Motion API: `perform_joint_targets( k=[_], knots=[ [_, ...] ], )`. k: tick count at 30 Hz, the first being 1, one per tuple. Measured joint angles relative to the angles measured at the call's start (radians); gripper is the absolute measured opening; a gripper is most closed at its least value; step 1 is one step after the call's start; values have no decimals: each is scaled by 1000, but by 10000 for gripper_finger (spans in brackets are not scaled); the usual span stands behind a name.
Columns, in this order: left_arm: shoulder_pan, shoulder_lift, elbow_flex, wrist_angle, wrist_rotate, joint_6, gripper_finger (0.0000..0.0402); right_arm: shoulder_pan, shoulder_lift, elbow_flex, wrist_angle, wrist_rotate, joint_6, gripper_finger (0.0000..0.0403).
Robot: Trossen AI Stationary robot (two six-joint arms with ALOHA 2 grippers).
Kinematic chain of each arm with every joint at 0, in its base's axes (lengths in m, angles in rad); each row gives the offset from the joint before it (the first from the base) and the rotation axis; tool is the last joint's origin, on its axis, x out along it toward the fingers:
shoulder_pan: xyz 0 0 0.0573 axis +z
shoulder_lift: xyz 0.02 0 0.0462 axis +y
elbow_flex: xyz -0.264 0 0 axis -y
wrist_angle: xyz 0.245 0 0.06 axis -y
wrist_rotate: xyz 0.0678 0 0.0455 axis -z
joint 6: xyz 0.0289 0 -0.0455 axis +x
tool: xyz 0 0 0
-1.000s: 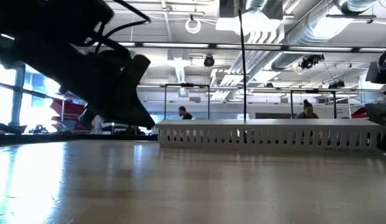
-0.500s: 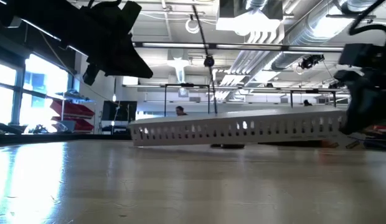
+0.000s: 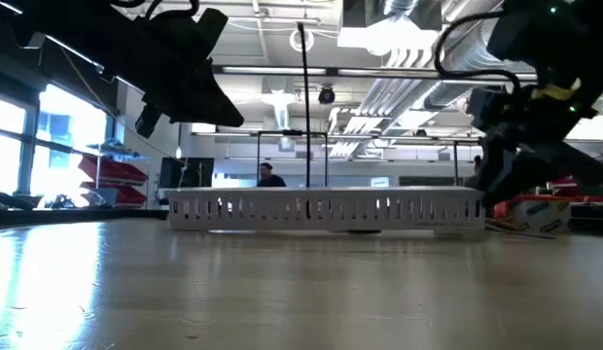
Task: Ziptie cables
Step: Close the white cable duct, then return to Home Position
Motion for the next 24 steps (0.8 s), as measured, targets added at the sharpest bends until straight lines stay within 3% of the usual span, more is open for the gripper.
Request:
perform_joint_targets(
  k=[4, 9, 12, 14, 18, 21, 24],
  knots=[
    [12, -17, 0, 6, 36, 3, 0, -50, -112, 30, -22, -52, 16, 160],
    [85, -75, 0, 9, 170, 109, 0, -110, -299, 23, -21, -64, 21, 188],
    [158, -144, -10, 12, 203, 213, 0, -157, -414, -15, 77, -173, -3, 185],
    [228, -212, -37, 8, 248, 267, 0, -193, -479, -65, 207, -306, -24, 177],
    [378, -377, -116, 7, 424, 349, 0, -262, -572, -174, 400, -521, -33, 159],
    [466, -503, -185, 8, 538, 394, 0, -303, -627, -238, 467, -549, -16, 148],
    [500, -627, -257, 0, 558, 445, 0, -333, -676, -288, 483, -552, 8, 140]
  ],
)
